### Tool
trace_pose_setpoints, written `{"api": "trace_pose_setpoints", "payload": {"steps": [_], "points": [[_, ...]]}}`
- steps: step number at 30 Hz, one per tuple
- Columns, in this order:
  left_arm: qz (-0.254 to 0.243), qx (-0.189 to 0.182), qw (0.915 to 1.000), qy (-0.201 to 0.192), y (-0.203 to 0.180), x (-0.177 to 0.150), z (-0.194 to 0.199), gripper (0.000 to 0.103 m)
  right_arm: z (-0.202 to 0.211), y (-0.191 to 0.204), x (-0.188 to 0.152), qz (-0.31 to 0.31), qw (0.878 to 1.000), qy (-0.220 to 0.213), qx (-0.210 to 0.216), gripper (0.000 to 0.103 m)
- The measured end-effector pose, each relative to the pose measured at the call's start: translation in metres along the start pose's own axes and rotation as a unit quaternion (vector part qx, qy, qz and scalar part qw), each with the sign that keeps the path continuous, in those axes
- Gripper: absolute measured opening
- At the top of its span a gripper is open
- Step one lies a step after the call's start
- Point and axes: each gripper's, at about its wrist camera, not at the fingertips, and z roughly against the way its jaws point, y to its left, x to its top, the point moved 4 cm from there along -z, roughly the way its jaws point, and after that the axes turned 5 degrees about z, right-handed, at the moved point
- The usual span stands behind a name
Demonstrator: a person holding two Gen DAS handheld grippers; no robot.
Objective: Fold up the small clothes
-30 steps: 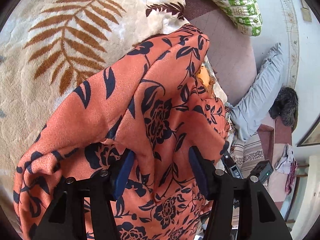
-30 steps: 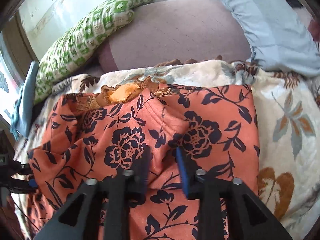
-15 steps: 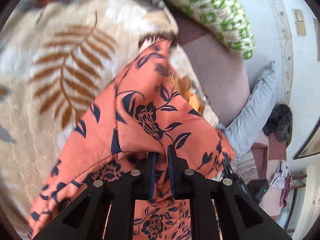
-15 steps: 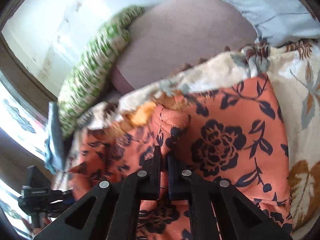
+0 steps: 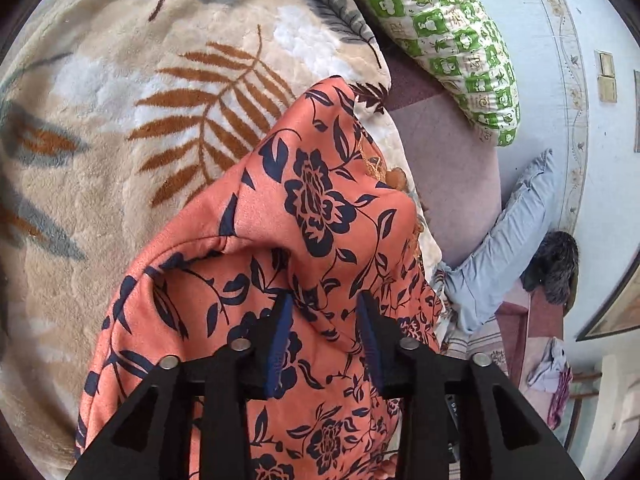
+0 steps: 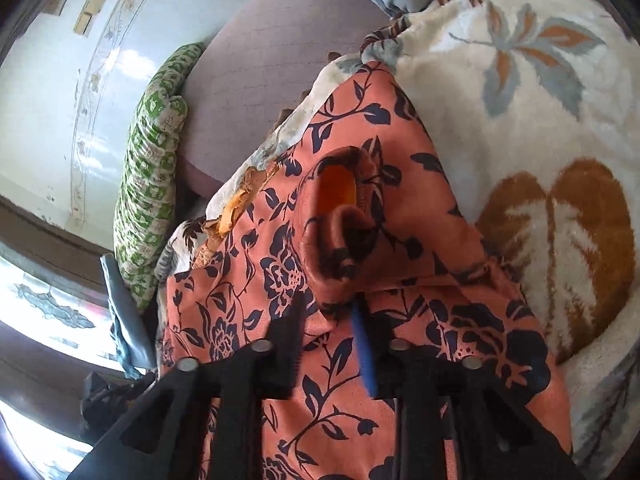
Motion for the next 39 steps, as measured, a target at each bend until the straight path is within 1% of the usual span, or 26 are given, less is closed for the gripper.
{"api": "trace_pose_setpoints", "payload": {"steps": [1,4,5,6,7,9,11,12,13,14,16,18,19,21,24,25,26,28,29,30,31,32,33,34,36,39], "points": [[-0.003,0.003,1.0,0.002,-0.002,-0.001,-0.005,0.05,-0.001,-0.001,0.002,-0.004,1.0,-0.004,-0.004,0.049],[-0.001,0.026,0.9996,0.012,-0.005,0.002,-0.028,0.048,-0.007,-0.003,0.01,-0.006,1.0,-0.009,-0.029,0.046],[0.001,0.034,0.9993,0.017,-0.007,0.005,-0.034,0.041,-0.009,0.0,0.014,-0.001,0.999,-0.008,-0.031,0.03],[0.002,0.032,0.9993,0.02,-0.012,0.009,-0.039,0.03,-0.01,0.006,0.02,0.004,1.0,-0.002,-0.027,0.005],[-0.004,0.026,0.9994,0.022,-0.02,0.012,-0.039,0.014,-0.007,0.016,0.029,0.01,1.0,-0.007,-0.016,0.006],[-0.025,0.011,0.9996,0.0,-0.042,0.02,-0.029,0.013,0.017,0.046,0.053,0.033,0.998,-0.055,0.029,0.005],[-0.05,-0.006,0.9982,-0.032,-0.062,0.024,-0.015,0.014,0.049,0.069,0.074,0.055,0.99,-0.117,0.065,0.005],[-0.059,-0.011,0.9975,-0.036,-0.068,0.023,-0.013,0.014,0.058,0.074,0.08,0.062,0.986,-0.135,0.073,0.005],[-0.066,-0.014,0.9972,-0.031,-0.07,0.02,-0.014,0.015,0.061,0.074,0.082,0.064,0.985,-0.139,0.075,0.005],[-0.072,-0.007,0.997,-0.028,-0.069,0.017,-0.019,0.015,0.057,0.067,0.081,0.065,0.987,-0.134,0.061,0.005],[-0.079,0.021,0.9965,-0.017,-0.056,0.009,-0.032,0.015,0.036,0.042,0.069,0.06,0.993,-0.101,0.016,0.005],[-0.058,0.037,0.9975,0.013,-0.035,0.003,-0.048,0.015,0.013,0.008,0.05,0.037,0.997,-0.059,-0.024,0.006],[-0.044,0.039,0.9979,0.027,-0.025,0.0,-0.053,0.015,0.006,-0.009,0.04,0.024,0.998,-0.046,-0.034,0.006],[-0.035,0.047,0.9976,0.036,-0.013,-0.002,-0.056,0.015,0.001,-0.032,0.022,0.004,0.999,-0.031,-0.041,0.006],[-0.052,0.04,0.9963,0.055,-0.012,-0.006,-0.044,0.016,0.008,-0.036,0.015,0.005,0.999,-0.025,-0.03,0.01],[-0.066,0.034,0.9951,0.064,-0.017,-0.008,-0.037,0.018,0.014,-0.033,0.016,0.016,0.999,-0.024,-0.033,0.011],[-0.086,0.03,0.9932,0.073,-0.025,-0.009,-0.029,0.022,0.021,-0.028,0.018,0.03,0.998,-0.027,-0.038,0.013],[-0.141,0.036,0.9865,0.074,-0.044,-0.009,-0.013,0.029,0.042,-0.018,0.025,0.055,0.996,-0.052,-0.047,0.019],[-0.167,0.044,0.9828,0.064,-0.056,-0.005,-0.005,0.039,0.053,-0.015,0.031,0.063,0.994,-0.071,-0.05,0.029],[-0.189,0.053,0.9793,0.05,-0.068,0.0,0.002,0.049,0.062,-0.013,0.039,0.067,0.992,-0.087,-0.054,0.041],[-0.206,0.066,0.9758,0.033,-0.076,0.007,0.007,0.072,0.067,-0.01,0.047,0.067,0.991,-0.096,-0.059,0.046],[-0.219,0.082,0.9721,0.012,-0.084,0.015,0.011,0.083,0.068,-0.009,0.054,0.067,0.991,-0.098,-0.062,0.049],[-0.227,0.098,0.9689,-0.008,-0.09,0.025,0.012,0.083,0.064,-0.008,0.061,0.067,0.992,-0.09,-0.06,0.049],[-0.228,0.113,0.967,-0.018,-0.095,0.036,0.009,0.083,0.055,-0.006,0.067,0.069,0.993,-0.074,-0.058,0.049],[-0.213,0.129,0.9685,-0.012,-0.1,0.056,-0.003,0.083,0.033,-0.002,0.076,0.081,0.993,-0.046,-0.073,0.049],[-0.182,0.147,0.9722,-0.006,-0.103,0.076,-0.023,0.082,0.004,-0.002,0.08,0.096,0.991,-0.015,-0.097,0.049]]}}
